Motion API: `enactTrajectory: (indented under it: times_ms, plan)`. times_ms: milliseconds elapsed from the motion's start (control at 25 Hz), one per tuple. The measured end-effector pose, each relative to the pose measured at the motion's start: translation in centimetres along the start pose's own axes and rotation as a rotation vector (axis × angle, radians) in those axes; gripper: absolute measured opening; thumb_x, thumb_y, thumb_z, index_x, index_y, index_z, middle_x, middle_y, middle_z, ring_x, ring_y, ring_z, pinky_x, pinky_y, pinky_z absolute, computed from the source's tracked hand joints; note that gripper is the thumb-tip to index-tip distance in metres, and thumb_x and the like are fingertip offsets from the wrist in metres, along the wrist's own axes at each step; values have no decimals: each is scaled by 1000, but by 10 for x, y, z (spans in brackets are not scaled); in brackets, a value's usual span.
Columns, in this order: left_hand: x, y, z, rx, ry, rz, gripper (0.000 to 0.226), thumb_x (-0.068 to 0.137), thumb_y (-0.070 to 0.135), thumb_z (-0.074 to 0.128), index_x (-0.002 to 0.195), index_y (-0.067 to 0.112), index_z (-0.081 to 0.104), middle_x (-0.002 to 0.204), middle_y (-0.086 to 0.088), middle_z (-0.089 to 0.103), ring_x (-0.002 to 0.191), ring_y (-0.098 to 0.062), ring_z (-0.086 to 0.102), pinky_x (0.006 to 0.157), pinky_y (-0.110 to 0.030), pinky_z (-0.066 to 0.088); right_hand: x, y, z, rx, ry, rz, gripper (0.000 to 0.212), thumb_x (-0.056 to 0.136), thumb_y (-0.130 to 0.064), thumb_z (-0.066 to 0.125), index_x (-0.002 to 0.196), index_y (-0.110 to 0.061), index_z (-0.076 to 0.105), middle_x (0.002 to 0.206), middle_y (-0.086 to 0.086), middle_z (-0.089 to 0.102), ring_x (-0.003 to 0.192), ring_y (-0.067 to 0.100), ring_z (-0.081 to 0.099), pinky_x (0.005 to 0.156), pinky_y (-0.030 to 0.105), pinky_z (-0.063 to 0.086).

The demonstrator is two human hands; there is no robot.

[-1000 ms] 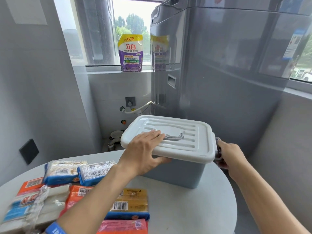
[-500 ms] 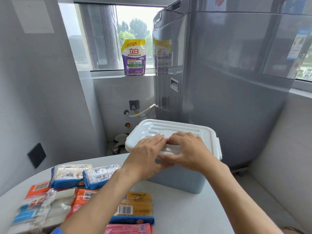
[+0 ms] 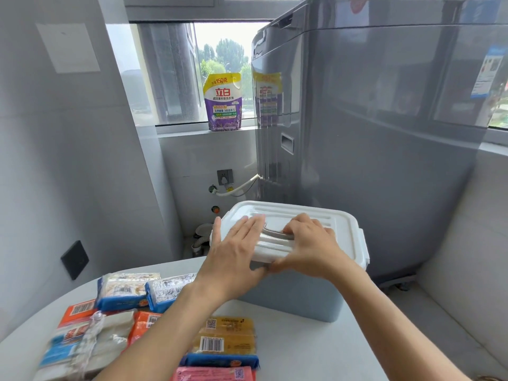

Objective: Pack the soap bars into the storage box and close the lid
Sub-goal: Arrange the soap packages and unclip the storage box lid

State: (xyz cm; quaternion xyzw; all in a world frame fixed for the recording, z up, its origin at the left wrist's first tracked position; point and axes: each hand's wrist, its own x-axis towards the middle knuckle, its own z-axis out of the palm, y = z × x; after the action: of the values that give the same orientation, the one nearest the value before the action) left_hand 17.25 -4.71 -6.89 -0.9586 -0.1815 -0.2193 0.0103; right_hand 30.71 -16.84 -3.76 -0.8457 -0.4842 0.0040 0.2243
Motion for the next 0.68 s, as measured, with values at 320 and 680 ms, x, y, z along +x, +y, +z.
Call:
enactTrajectory:
  times_ms: [320, 680]
  plan:
    - [-15, 26, 10, -7, 47, 68, 79, 79, 43, 68, 147, 18, 36, 145, -3, 48, 135, -24, 41, 114, -41, 28, -21, 48, -52, 470, 443, 246, 74, 55, -56, 84, 114, -21, 59, 114, -9, 45, 103, 13, 52, 86, 32, 45]
    - [5, -16, -20, 274, 220, 2, 22, 68, 2, 77, 74, 14, 59, 68, -3, 60, 65, -31, 55, 61, -38, 35, -39, 106, -33, 500, 311, 317, 68, 56, -52, 86, 113, -30, 57, 118, -15, 46, 93, 2, 54, 67, 21, 43]
